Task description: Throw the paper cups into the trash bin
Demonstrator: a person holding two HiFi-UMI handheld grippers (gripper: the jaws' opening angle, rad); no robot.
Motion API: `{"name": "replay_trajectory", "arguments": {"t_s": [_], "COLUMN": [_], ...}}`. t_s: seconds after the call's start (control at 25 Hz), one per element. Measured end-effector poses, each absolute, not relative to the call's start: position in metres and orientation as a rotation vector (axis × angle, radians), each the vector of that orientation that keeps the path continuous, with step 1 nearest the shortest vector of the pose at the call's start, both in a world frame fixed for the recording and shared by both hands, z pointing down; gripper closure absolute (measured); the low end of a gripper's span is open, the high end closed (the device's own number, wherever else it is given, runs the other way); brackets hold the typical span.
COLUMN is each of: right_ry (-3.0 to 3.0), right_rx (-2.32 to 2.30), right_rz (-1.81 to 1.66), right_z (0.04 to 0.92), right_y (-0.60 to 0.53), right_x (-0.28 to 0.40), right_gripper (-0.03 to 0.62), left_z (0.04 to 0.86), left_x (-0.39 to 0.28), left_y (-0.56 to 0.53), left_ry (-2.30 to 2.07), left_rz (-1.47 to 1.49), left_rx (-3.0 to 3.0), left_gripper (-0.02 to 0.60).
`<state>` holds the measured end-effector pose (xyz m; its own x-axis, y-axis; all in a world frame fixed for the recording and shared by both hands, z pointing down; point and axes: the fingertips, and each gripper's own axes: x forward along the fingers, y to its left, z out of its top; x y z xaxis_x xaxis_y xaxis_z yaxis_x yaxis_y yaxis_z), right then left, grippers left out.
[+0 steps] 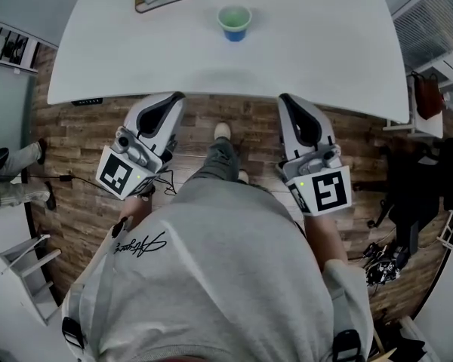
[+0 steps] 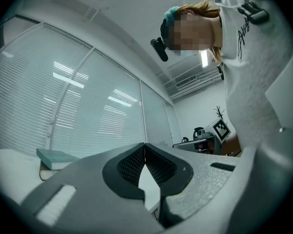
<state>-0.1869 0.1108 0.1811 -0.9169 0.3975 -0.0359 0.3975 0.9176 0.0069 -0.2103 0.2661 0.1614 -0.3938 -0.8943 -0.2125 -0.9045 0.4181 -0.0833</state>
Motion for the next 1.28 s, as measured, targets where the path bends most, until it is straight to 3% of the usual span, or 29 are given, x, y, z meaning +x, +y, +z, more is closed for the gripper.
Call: {"name": "replay_trajectory", "arguments": {"t_s": [1.28], "right_ry": [3.043], "right_rx": [0.554], "right_rz": [0.036], "right_z": [0.161], "right_y": [0.106], "right_x": [-0.337], "right_gripper": [0.583], "left_z": [0.150], "left_x": [-0.370], "left_y": [0.255], "left_ry": [2.428], "left_rz": [0.012], "left_rx": [-1.638], "left_gripper": [0.576]}}
